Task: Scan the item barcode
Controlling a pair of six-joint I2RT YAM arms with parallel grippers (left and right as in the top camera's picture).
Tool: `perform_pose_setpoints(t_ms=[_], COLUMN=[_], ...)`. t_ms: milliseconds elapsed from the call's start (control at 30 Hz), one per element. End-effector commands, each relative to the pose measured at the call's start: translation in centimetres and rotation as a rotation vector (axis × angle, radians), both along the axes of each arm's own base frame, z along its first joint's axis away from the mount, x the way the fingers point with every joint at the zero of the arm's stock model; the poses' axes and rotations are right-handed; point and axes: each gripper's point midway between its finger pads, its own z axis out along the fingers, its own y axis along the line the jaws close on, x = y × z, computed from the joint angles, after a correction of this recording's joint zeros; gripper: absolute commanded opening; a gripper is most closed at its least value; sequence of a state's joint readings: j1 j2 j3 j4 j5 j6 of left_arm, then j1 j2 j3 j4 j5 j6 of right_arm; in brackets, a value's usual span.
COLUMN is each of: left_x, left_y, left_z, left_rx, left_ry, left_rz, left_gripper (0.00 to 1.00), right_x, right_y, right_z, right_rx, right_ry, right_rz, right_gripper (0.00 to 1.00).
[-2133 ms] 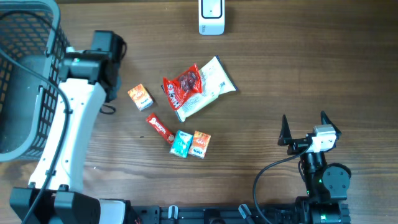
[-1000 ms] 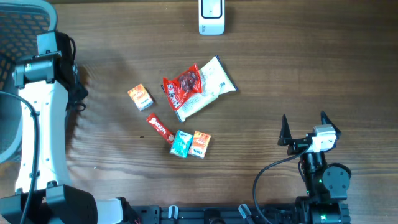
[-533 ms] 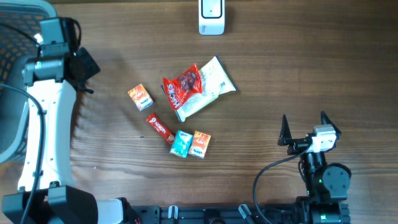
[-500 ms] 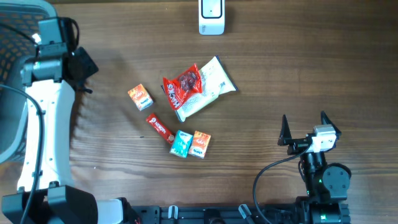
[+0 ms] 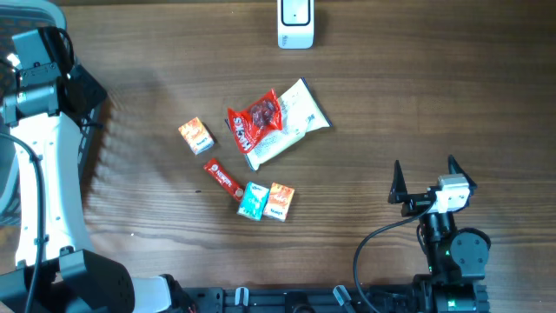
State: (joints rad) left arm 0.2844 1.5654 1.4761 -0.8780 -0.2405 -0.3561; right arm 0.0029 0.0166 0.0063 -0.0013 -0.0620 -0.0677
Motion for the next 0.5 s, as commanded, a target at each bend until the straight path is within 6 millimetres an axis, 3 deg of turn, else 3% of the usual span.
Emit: perform_pose_setpoints(t_ms=[0, 233, 467], left_x=[0.6, 2.8, 3.9], left_y=[0.3, -2.1, -0.2], left_z=[0.2, 1.0, 0.8], left_rx=[0.004, -0.108, -0.074], left_ry=[-0.024, -0.130, -0.161], left_rz=[-0.008, -0.114, -0.077], left_gripper=[0.52, 0.52, 0.52], right_x=[0.0, 0.0, 0.0], right_y=[-0.3, -0.3, -0.3], right_z=[0.1, 0.1, 0.1], right_rx=[0.016, 0.016, 0.016], right_ry=[-0.003, -0.003, -0.003], right_rz=[-0.017, -0.017, -0.017], right_gripper=[1.00, 1.00, 1.00])
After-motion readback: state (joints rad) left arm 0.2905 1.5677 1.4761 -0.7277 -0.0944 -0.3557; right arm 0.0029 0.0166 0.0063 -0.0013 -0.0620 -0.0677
